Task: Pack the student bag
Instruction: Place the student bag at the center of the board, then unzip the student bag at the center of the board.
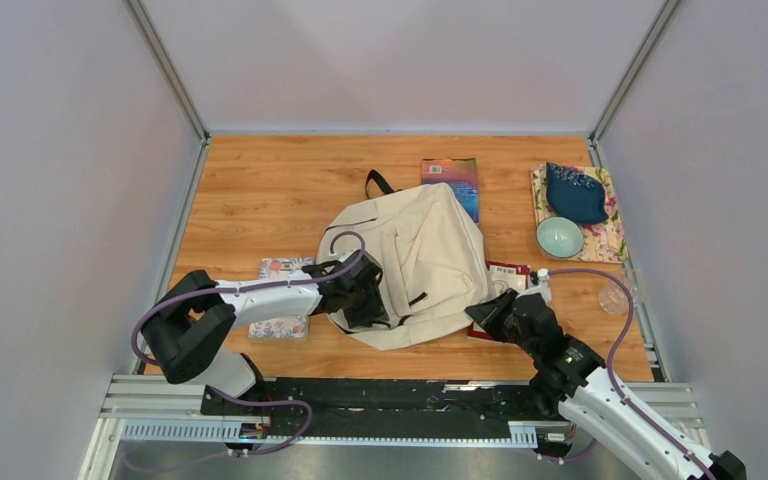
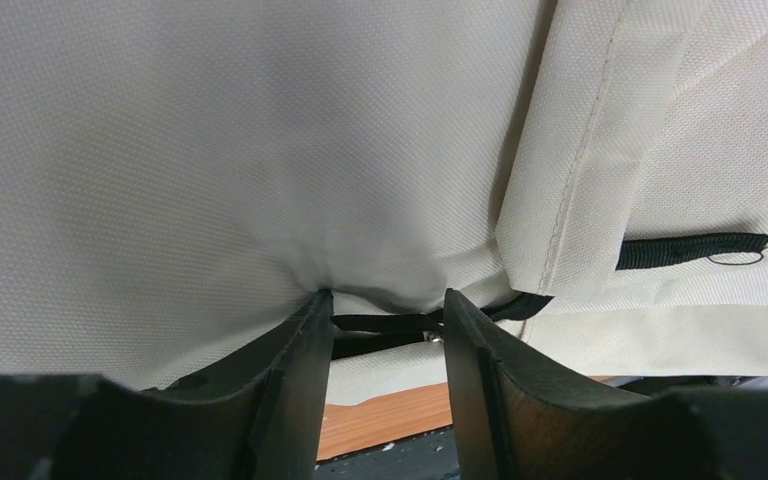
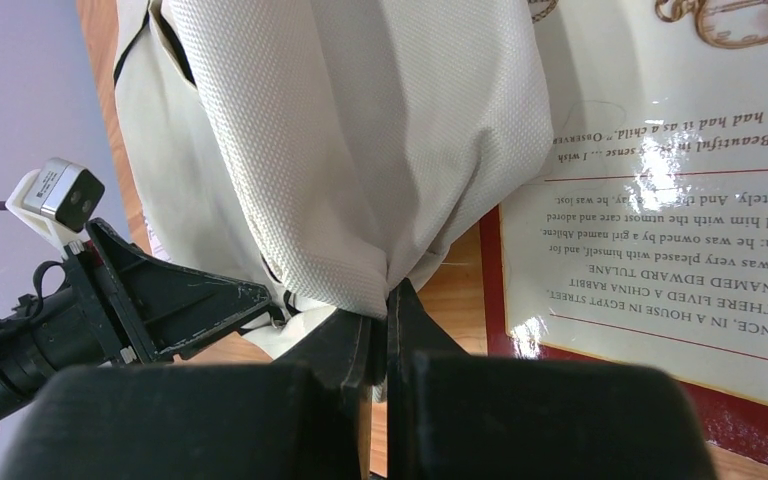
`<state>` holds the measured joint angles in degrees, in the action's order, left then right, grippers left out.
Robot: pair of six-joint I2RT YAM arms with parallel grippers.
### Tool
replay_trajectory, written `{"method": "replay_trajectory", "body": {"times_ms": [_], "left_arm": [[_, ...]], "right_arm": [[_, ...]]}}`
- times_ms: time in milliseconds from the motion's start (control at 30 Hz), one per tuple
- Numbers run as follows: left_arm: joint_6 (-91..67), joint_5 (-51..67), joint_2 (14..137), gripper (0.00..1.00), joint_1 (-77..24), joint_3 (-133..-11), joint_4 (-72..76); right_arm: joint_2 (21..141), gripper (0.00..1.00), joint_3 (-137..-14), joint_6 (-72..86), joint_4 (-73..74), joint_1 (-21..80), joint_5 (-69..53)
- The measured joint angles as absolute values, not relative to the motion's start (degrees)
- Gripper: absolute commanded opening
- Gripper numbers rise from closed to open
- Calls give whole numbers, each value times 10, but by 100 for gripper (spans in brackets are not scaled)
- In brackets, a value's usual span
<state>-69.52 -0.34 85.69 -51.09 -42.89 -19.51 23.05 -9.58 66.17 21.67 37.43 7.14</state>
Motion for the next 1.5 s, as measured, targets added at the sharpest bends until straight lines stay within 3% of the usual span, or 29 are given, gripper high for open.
{"method": "replay_trajectory", "body": {"times_ms": [400,533,600,667,1067,1167,1200,1367,1400,1500], "left_arm": [[-658,41,897,59,-486,-468,-209],[-632,48,914,52,-484,-491,-226],[-621,48,921,41,-483,-498,-234],[-611,46,922,36,-482,-499,-241],[-573,35,930,42,-482,-515,-258],[-555,30,947,34,-482,-541,-277],[-549,29,952,26,-482,-548,-281],[-533,26,960,8,-481,-557,-281],[-532,26,960,0,-480,-557,-280],[-528,26,960,0,-480,-557,-278]], "right_arm": [[230,0,-96,662,217,375,84],[232,0,-96,662,217,375,88],[232,0,-96,662,217,375,90],[233,0,-96,662,216,376,93],[250,0,-96,663,208,389,99],[251,0,-96,663,206,390,99],[251,0,-96,663,206,390,99],[251,0,-96,664,206,394,100],[251,0,-96,664,206,394,100],[251,0,-96,665,206,396,100]]}}
